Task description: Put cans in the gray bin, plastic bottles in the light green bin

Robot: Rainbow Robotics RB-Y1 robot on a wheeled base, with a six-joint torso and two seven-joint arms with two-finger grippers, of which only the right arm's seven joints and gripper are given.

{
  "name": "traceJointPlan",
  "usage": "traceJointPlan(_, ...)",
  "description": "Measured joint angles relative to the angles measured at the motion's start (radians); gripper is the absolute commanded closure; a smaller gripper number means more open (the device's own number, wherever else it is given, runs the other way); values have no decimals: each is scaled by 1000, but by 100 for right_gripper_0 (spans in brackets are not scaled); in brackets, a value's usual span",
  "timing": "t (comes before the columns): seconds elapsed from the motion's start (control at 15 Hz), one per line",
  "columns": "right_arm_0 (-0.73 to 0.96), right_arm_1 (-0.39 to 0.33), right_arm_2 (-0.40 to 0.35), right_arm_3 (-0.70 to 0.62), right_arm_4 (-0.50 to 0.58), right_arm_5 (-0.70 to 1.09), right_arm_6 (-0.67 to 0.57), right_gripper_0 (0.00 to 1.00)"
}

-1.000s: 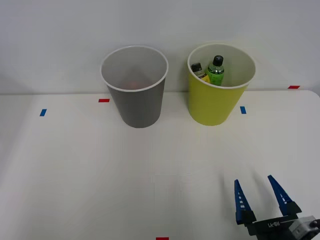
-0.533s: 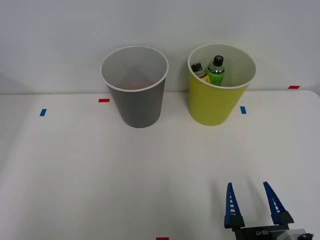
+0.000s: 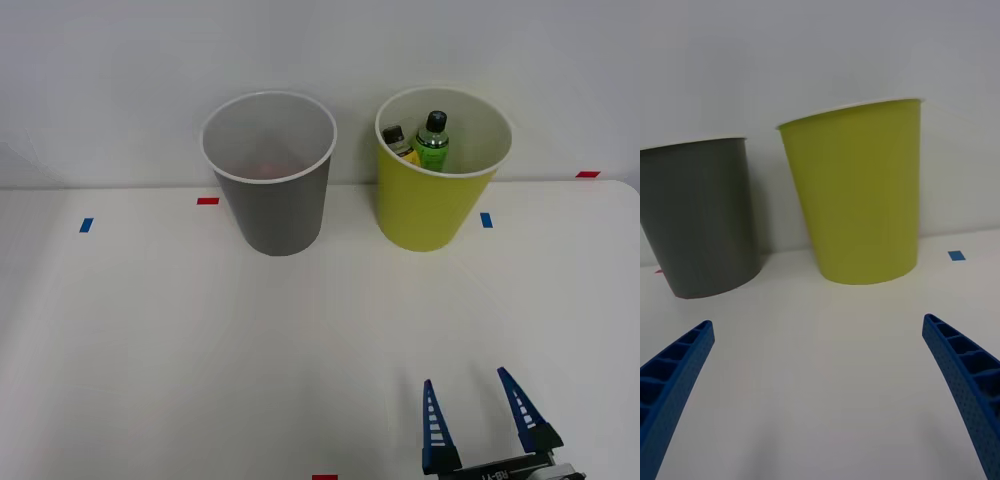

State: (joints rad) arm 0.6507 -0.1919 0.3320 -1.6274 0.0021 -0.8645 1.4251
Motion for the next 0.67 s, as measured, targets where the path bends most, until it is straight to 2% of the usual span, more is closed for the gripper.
traceJointPlan(0.2,-6,-6,37,0,8,2,26,5)
traceJointPlan(0.67,47,20,28,-8,-12,0,77,5)
